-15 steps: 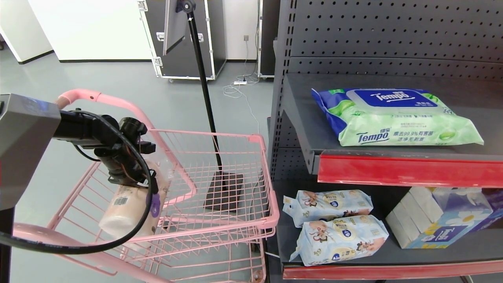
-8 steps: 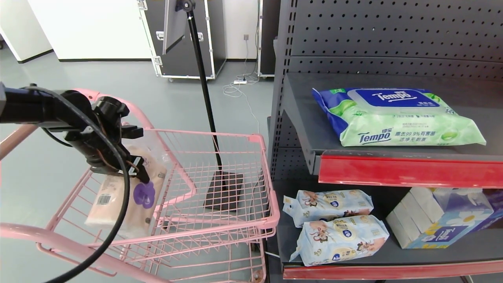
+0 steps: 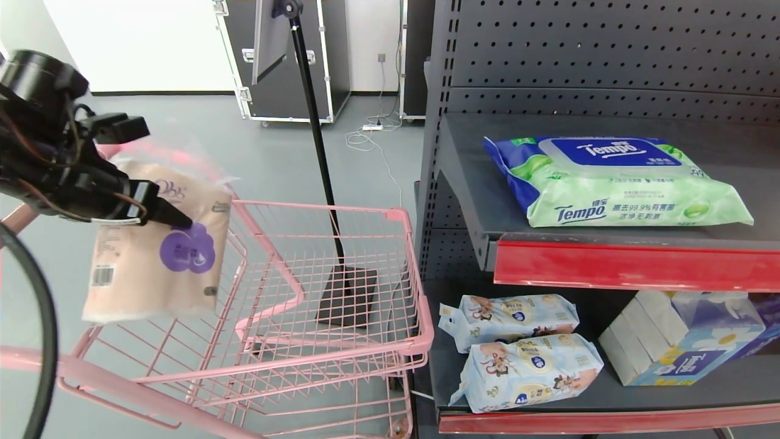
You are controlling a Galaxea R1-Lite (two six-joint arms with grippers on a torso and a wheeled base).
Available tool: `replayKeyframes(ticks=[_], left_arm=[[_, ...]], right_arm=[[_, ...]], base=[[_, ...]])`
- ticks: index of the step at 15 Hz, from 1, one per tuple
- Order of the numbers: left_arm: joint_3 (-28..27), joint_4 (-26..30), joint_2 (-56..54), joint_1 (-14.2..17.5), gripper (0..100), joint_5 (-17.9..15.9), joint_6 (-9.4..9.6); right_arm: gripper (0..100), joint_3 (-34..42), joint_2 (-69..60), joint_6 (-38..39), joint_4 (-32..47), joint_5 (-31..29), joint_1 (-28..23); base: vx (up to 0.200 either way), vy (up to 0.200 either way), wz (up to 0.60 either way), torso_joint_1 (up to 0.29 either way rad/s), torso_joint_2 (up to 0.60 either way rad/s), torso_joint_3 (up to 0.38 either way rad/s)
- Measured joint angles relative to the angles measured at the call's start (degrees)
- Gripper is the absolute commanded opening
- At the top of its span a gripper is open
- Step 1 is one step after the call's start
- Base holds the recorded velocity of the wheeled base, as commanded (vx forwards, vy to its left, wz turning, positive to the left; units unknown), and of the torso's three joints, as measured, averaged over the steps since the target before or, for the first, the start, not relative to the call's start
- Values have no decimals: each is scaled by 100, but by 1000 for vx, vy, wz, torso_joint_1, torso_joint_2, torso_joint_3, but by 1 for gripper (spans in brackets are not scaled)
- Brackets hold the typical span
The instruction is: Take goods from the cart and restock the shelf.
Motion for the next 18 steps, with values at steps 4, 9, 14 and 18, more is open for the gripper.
replayKeyframes(ticks=[4, 9, 14, 18], left_arm=[[367, -30, -1431, 519, 0, -681, -6], [1853, -379, -3432, 1519, 0, -1813, -20], [4139, -1870, -5595, 2415, 0, -2576, -662], [4954, -2180, -6506, 2472, 0, -2634, -833]], right_arm=[[100, 0, 0, 5, 0, 0, 0], [100, 0, 0, 18, 0, 0, 0], [100, 0, 0, 9, 0, -6, 0], [100, 0, 0, 11, 0, -15, 2]], base=[[0, 0, 0, 0, 0, 0], [0, 0, 0, 0, 0, 0], [0, 0, 0, 0, 0, 0], [0, 0, 0, 0, 0, 0]])
